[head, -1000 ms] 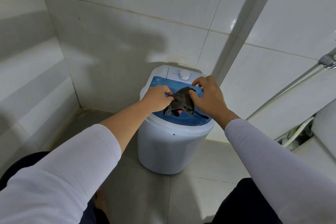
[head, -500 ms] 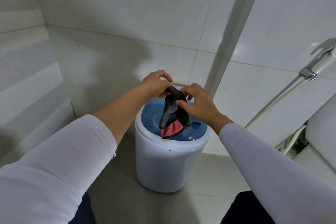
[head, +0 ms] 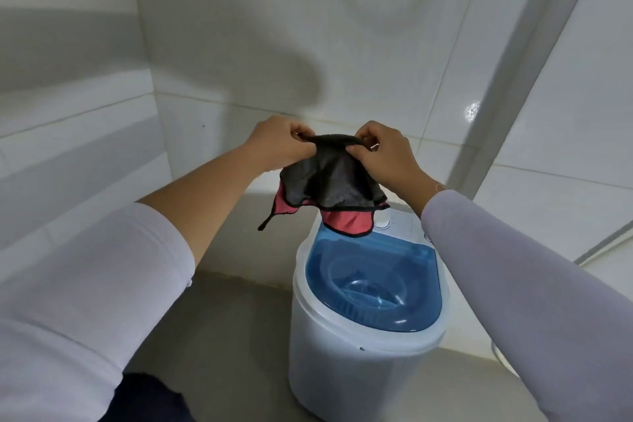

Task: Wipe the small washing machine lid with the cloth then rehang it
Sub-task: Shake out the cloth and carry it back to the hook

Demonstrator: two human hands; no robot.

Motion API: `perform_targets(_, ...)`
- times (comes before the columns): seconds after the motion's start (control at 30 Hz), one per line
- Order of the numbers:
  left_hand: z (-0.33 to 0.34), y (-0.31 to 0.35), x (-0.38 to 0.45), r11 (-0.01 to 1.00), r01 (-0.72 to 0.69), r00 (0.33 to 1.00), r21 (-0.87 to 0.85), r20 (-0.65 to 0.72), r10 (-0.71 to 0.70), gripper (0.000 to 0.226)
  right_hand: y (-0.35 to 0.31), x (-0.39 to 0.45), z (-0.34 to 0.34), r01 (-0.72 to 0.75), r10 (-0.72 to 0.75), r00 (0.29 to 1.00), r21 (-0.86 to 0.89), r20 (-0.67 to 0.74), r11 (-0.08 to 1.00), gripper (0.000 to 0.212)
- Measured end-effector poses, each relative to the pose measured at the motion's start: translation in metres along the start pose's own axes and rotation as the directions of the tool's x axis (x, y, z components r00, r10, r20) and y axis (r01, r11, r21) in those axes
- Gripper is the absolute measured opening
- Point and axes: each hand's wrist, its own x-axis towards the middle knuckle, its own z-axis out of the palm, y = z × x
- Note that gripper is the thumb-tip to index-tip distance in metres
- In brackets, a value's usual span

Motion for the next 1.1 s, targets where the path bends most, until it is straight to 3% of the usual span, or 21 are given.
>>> perform_targets(0.07,-0.007,-0.011,0.008,0.997,-0.016,1.0,0.079,-0.024,0.018,0.018,-0.005,0.013,0.012,0.003,-0.004,1.0,0.027,0.019,1.0,0.012)
perform_targets(0.2,-0.013,-0.044,0.03,0.997,0.014,0.995,0.075,-0.102,-0.006,0.009,-0.008,0.038,0.045,0.043,-0.045,0.995,0.024,0.087,0.999,0.014)
perform_targets(0.47,-0.07,-0.067,0.091,0.962,0.144,0.967,0.231,-0.241,-0.087,0.028,-0.047,0.122,0.09,0.149,-0.158,0.957,0.055,0.245,0.987,0.018)
perform_targets(0.63,-0.147,-0.029,0.133,0.957,0.19,0.94,0.221,-0.321,-0.113,0.031,-0.113,0.186,0.066,0.228,-0.242,0.954,0.095,0.179,0.969,0.02)
perform_targets(0.8,-0.223,0.03,0.162,0.966,0.182,0.94,0.185,-0.319,-0.117,0.021,-0.188,0.237,0.025,0.281,-0.294,0.952,0.144,0.079,0.949,0.012)
perform_targets(0.9,-0.267,0.064,0.174,0.965,0.166,0.945,0.204,-0.314,-0.097,0.019,-0.228,0.26,0.005,0.322,-0.33,0.944,0.157,0.029,0.934,0.02)
perform_targets(1.1,-0.342,0.133,0.194,0.975,0.141,0.923,0.173,-0.38,-0.066,0.026,-0.298,0.307,-0.036,0.382,-0.382,0.923,-0.005,-0.048,0.924,0.029)
